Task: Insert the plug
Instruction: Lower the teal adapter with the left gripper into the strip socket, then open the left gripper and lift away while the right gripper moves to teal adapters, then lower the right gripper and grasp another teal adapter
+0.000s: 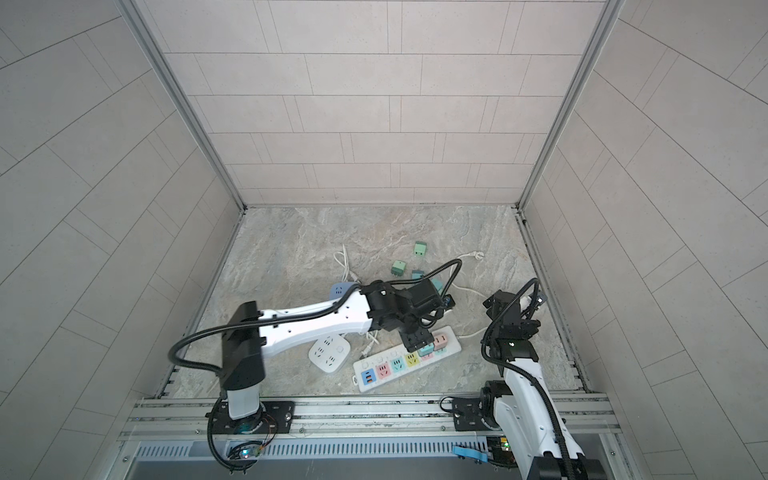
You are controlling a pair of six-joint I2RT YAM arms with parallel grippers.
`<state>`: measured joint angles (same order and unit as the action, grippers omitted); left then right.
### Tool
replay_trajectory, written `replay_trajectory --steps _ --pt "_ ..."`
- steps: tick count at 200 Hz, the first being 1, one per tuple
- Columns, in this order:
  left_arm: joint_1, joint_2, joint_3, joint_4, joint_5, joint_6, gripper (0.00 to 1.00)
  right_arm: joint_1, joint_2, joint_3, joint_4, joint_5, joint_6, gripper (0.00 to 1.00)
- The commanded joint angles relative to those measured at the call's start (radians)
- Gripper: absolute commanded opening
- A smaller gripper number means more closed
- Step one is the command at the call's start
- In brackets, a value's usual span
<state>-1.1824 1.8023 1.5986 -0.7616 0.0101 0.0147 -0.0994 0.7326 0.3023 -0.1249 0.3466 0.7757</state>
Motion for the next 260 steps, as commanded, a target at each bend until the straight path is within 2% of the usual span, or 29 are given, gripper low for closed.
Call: replay_trajectory --steps 1,16,27,34,53,83,97,113,130,147,177,199,233,260 --pt "0.027 -0.223 -0.189 0.169 -0.080 -0.025 0.76 -0.003 -0.008 -0.017 0.004 -0.013 0.000 1.00" --pt "0.036 -0.419 -0.402 0.331 -0.246 -0.088 0.78 -0.003 -0.001 -0.017 0.019 -0.026 -0.007 1.00" --pt "0.047 -0.563 -0.576 0.473 -0.339 -0.117 0.83 -0.003 0.009 -0.015 0.024 -0.035 -0.011 1.00" --pt "0.060 -0.652 -0.659 0.523 -0.358 -0.140 0.86 -0.003 0.018 -0.012 0.028 -0.042 -0.014 1.00" --pt "0.087 -0.860 -0.847 0.570 -0.372 -0.205 0.87 -0.003 0.050 0.012 0.015 -0.071 -0.030 1.00" --pt "0.088 -1.126 -1.062 0.600 -0.441 -0.300 0.87 0.013 0.148 0.118 -0.069 -0.262 -0.074 1.00" --pt "0.089 -1.227 -1.144 0.604 -0.483 -0.341 0.89 0.070 0.209 0.190 -0.109 -0.328 -0.111 0.98" --pt "0.089 -1.333 -1.221 0.602 -0.481 -0.372 0.92 0.197 0.297 0.306 -0.209 -0.314 -0.152 0.96" --pt "0.090 -1.422 -1.251 0.573 -0.416 -0.368 0.94 0.350 0.397 0.411 -0.277 -0.289 -0.178 0.96" --pt "0.089 -1.492 -1.246 0.519 -0.397 -0.387 0.94 0.474 0.507 0.486 -0.323 -0.285 -0.188 0.95" --pt "0.089 -1.579 -1.264 0.487 -0.328 -0.397 0.94 0.616 0.674 0.606 -0.424 -0.230 -0.208 0.93" --pt "0.090 -1.599 -1.269 0.475 -0.327 -0.403 0.94 0.652 0.730 0.628 -0.464 -0.219 -0.216 0.92" --pt "0.089 -1.575 -1.271 0.494 -0.303 -0.400 0.94 0.668 0.749 0.606 -0.459 -0.336 -0.251 0.89" --pt "0.089 -1.556 -1.267 0.507 -0.298 -0.394 0.94 0.676 0.760 0.608 -0.494 -0.342 -0.267 0.85"
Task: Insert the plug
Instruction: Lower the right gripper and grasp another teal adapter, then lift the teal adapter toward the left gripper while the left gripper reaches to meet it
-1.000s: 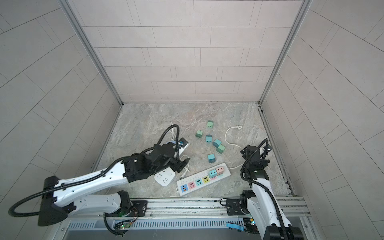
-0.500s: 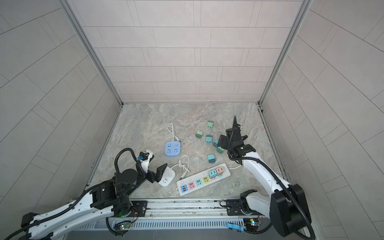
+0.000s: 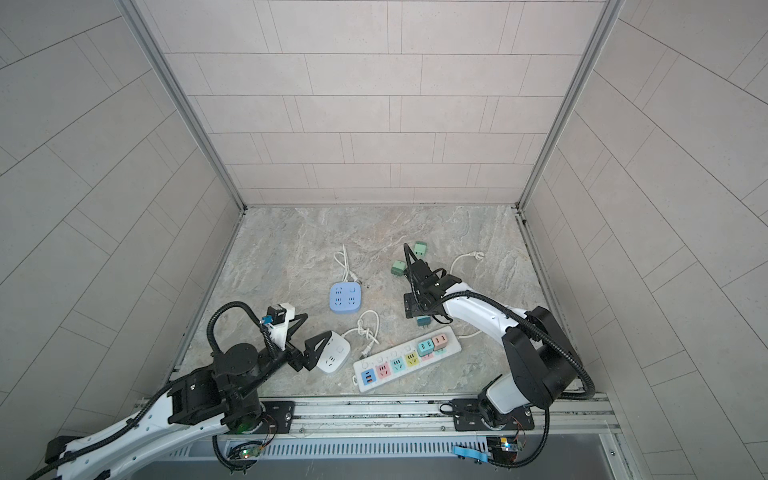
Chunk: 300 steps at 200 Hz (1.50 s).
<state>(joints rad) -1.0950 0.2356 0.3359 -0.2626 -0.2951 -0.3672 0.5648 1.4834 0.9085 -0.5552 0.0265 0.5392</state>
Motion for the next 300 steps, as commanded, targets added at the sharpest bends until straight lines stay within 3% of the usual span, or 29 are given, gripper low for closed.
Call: replay_trajectory --steps 1,128,198,260,300 --pt "0.001 0.011 -0.004 0.007 0.007 -0.013 0.94 0.012 0.011 0.002 -0.063 -0.022 -0.030 0.85" --pt "0.001 0.064 0.000 0.031 0.022 -0.006 0.94 0.048 0.188 0.034 -0.071 0.022 -0.039 0.62" --pt "0.002 0.066 -0.013 0.039 0.007 -0.003 0.94 0.047 0.234 0.023 -0.037 0.006 -0.037 0.36" --pt "0.002 0.118 -0.014 0.091 0.005 -0.026 0.94 0.055 0.092 -0.009 0.033 -0.023 -0.033 0.24" --pt "0.002 0.209 0.008 0.150 0.026 -0.056 0.94 0.114 -0.069 -0.009 0.101 0.079 -0.059 0.16"
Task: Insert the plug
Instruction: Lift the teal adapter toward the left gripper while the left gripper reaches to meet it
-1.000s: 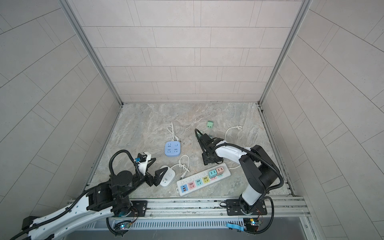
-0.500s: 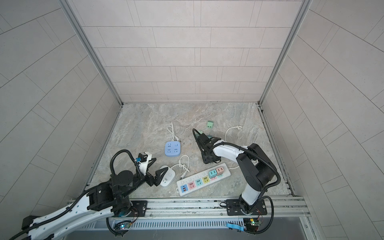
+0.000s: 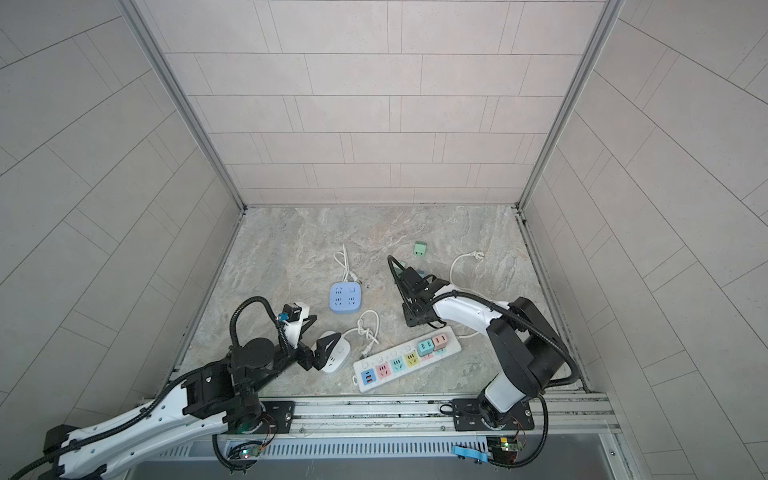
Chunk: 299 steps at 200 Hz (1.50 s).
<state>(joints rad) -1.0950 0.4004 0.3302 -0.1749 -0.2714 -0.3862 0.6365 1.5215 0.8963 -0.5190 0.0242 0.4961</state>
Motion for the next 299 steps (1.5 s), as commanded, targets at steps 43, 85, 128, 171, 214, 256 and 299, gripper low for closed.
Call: replay_trajectory --steps 43,85,128,171,214,256,299 --pt "0.009 0.223 0.143 0.059 0.008 -0.021 0.92 0.178 -0.239 -0.028 0.210 0.252 -0.135 0.05" --pt "0.076 0.318 0.250 0.038 0.086 0.004 0.89 0.301 -0.393 -0.195 0.494 0.314 -0.301 0.01" --pt "0.228 0.319 0.284 0.032 0.387 -0.012 0.88 0.330 -0.558 -0.365 0.672 0.138 -0.480 0.05" --pt "0.233 0.344 0.306 0.017 0.478 0.013 0.82 0.336 -0.654 -0.422 0.690 0.035 -0.598 0.11" --pt "0.232 0.426 0.340 0.044 0.557 0.029 0.66 0.359 -0.673 -0.421 0.676 -0.013 -0.668 0.07" --pt "0.230 0.488 0.374 0.058 0.623 0.040 0.64 0.414 -0.643 -0.404 0.671 0.028 -0.741 0.08" --pt "0.228 0.519 0.384 0.061 0.622 0.039 0.64 0.419 -0.632 -0.398 0.690 0.024 -0.751 0.09"
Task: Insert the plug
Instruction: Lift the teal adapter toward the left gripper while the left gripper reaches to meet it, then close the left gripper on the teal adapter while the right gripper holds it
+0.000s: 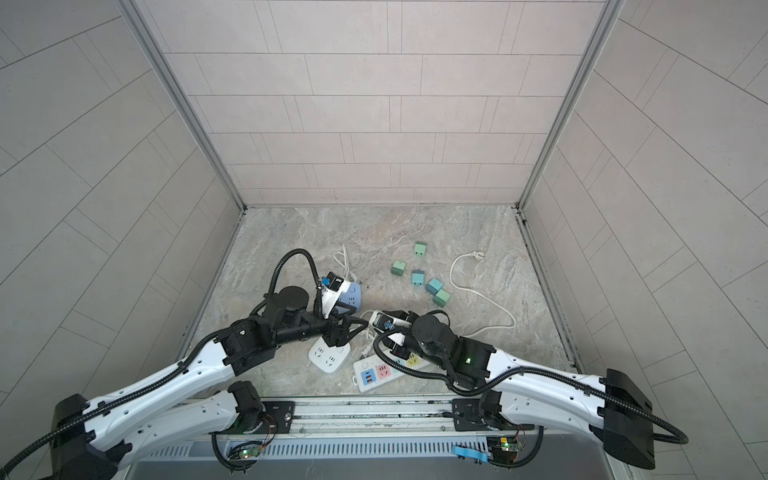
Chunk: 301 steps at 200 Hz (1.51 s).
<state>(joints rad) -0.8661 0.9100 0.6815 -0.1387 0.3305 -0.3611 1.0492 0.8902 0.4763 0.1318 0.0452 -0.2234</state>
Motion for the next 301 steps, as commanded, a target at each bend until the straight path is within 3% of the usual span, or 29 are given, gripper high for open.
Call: replay_trajectory --steps 1,74,150,201,240,301 --pt "-0.002 0.011 0.032 0.024 0.020 0.014 0.64 0.006 -0.001 0.022 0.041 0.003 -0.031 0.09" --pt "-0.017 0.121 0.074 0.066 0.038 0.003 0.62 0.047 0.047 0.030 0.090 0.003 -0.031 0.10" --pt "-0.039 0.164 0.090 0.069 0.030 0.004 0.60 0.061 0.015 0.007 0.126 0.087 -0.046 0.10" --pt "-0.054 0.190 0.112 0.065 0.042 0.013 0.53 0.060 0.013 0.017 0.117 0.073 -0.053 0.11" --pt "-0.069 0.228 0.152 0.030 0.044 0.031 0.39 0.062 0.045 0.034 0.114 0.069 -0.060 0.11" --pt "-0.087 0.228 0.168 -0.016 0.022 0.050 0.39 0.061 0.031 0.026 0.121 0.106 -0.069 0.11"
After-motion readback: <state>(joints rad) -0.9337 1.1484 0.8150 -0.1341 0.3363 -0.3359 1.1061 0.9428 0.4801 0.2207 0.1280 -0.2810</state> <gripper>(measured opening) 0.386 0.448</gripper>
